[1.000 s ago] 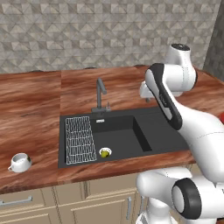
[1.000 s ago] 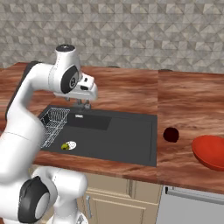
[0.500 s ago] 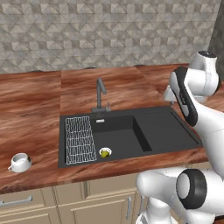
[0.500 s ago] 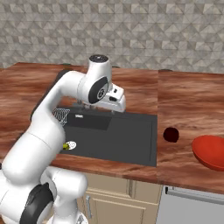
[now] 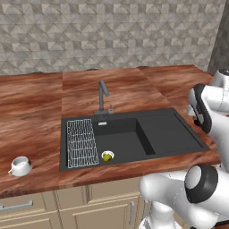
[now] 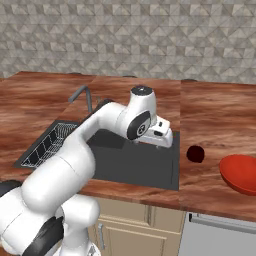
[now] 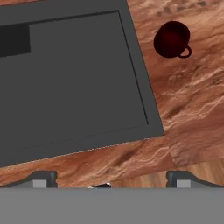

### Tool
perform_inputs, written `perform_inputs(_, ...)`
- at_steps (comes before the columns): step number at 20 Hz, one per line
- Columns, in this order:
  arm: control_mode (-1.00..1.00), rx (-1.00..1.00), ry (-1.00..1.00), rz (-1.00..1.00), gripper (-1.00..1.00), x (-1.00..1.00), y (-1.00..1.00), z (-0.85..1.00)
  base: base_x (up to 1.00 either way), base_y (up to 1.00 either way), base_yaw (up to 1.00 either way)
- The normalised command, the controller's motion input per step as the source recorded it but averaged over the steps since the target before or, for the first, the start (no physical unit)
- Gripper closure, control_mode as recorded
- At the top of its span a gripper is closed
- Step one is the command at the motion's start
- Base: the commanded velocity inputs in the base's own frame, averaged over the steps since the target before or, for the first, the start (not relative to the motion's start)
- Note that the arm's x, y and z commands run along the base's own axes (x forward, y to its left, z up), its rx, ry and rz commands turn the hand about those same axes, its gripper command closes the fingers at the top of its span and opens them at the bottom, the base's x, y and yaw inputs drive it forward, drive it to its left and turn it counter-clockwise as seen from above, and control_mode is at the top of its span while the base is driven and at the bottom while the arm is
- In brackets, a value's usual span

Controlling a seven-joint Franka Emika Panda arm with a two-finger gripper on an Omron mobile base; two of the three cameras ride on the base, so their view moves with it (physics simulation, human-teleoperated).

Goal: Clear the mugs and bowl far away from the sink.

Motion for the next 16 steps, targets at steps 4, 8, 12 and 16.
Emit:
perform_inputs(4, -1.0, -0.01, 0.0, -0.01, -1.0, 0.0, -0.83, -0.31, 0.0, 0.0, 0.0)
perform_inputs(8, -1.0, -0.02, 0.0, -0.01, -1.0, 0.0, -0.69, -0.27, 0.0, 0.0, 0.0)
perform_inputs(12, -1.0, -0.02, 0.0, -0.02, -1.0, 0.0, -0.7, -0.2, 0.0, 0.0, 0.0)
perform_inputs(16, -1.0, -0.06, 0.0, 0.0, -1.0, 0.0, -0.68, -0.29, 0.0, 0.0, 0.0)
